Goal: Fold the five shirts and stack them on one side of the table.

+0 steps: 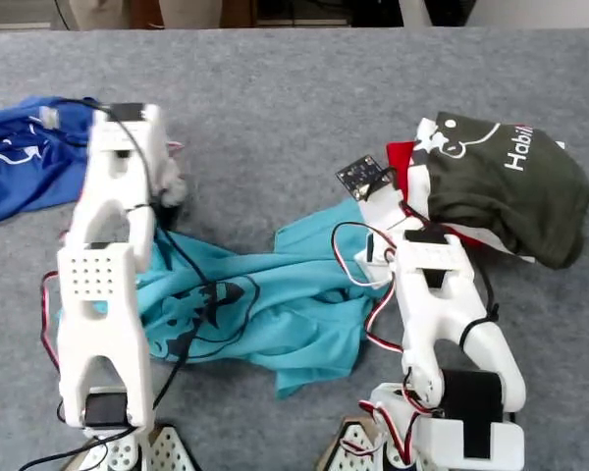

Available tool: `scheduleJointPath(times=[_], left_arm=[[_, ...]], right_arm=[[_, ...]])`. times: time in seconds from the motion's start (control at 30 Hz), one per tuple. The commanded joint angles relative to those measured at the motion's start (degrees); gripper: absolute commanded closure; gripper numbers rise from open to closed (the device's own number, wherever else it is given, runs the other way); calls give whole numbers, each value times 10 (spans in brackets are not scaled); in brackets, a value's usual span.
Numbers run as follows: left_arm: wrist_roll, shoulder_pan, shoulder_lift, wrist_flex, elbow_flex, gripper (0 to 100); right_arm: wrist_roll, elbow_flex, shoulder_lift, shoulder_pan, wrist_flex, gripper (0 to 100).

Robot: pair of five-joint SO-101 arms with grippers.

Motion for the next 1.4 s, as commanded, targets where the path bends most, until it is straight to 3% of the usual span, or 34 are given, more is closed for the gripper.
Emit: scheduleJointPath(times=[0.0, 0.23, 0.47, 0.6, 0.77, 0.93, 1.13, 1.23, 1.37], left_arm=[[0, -49, -71, 8, -66, 982], [-18, -127, -195, 9, -70, 982], [-83, -217, -357, 9, 15, 982], [-129, -275, -423, 9, 91, 982], [-178, -331, -489, 8, 171, 982], [-241, -316, -533, -1, 262, 982], [-239, -300, -531, -125, 441, 982], [-241, -302, -537, -174, 508, 982], [-244, -303, -537, -183, 534, 982]], right_arm=[[4, 1, -19, -10, -9, 940], [4, 0, -26, -12, 2, 941], [2, -65, -215, -104, 134, 934], [-59, -131, -272, -109, 162, 833], [-72, -202, -248, -128, 179, 753], [-79, -283, -151, -201, 174, 753], [-131, -462, 112, -245, 159, 752], [-142, -604, 269, -251, 209, 752], [-142, -830, 459, -254, 322, 752]])
